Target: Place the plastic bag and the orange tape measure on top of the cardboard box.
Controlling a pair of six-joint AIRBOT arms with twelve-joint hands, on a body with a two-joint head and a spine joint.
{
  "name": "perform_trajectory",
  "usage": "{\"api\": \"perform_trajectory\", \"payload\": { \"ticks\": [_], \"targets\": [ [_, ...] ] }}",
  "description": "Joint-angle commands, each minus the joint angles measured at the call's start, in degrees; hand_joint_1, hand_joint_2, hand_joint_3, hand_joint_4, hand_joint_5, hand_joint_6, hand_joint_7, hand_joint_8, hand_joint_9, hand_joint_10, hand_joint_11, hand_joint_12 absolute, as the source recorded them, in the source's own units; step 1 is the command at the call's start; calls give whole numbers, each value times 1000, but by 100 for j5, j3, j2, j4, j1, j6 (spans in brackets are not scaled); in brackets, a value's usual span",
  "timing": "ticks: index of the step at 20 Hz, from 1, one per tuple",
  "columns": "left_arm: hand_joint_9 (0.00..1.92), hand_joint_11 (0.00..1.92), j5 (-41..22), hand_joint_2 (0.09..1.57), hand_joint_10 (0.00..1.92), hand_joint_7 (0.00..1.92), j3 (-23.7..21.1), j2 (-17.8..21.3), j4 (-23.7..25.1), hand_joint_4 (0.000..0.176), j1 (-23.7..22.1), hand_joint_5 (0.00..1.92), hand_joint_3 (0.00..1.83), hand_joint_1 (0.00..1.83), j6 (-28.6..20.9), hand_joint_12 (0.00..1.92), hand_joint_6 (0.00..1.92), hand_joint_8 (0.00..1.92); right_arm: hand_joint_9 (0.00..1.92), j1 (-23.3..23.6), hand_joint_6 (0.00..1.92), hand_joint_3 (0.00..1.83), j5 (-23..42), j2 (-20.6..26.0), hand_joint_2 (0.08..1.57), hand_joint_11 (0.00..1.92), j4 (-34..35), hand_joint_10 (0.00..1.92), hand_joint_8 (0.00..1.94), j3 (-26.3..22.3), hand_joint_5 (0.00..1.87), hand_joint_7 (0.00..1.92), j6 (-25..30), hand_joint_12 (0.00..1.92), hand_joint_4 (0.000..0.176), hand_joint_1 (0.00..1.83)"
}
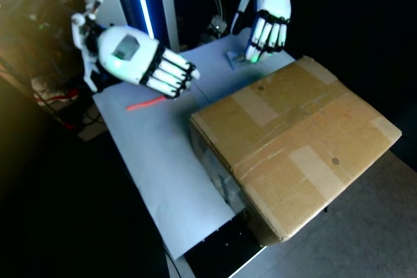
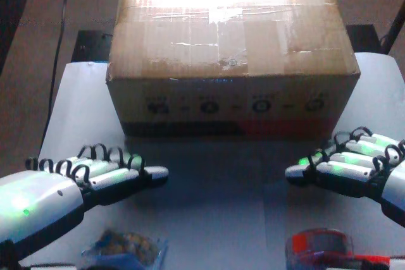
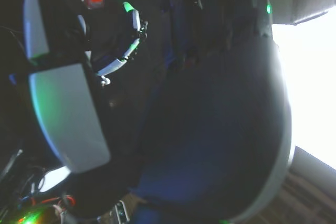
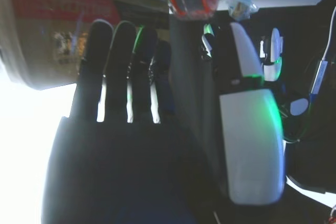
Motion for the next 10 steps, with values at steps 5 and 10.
{"api": "perform_trajectory", "payload": {
  "ticks": [5, 10],
  "targets": [
    [40, 0, 548, 1074, 7, 75, 15, -46, 131, 85, -47, 124, 0, 700, 187, 505, 0, 1, 99, 37, 96, 0, -614, -7, 1011, 0, -108, 726, 50, -4, 433, 379, -58, 1411, 0, 658],
    [20, 0, 62, 1090, 5, 34, 222, -381, 131, 108, -79, 81, 1, 689, 344, 494, 2, 2, 95, -27, 59, 0, -585, -135, 974, 0, 73, 682, 16, 59, 377, 349, -198, 1361, 0, 608]
  ]
}}
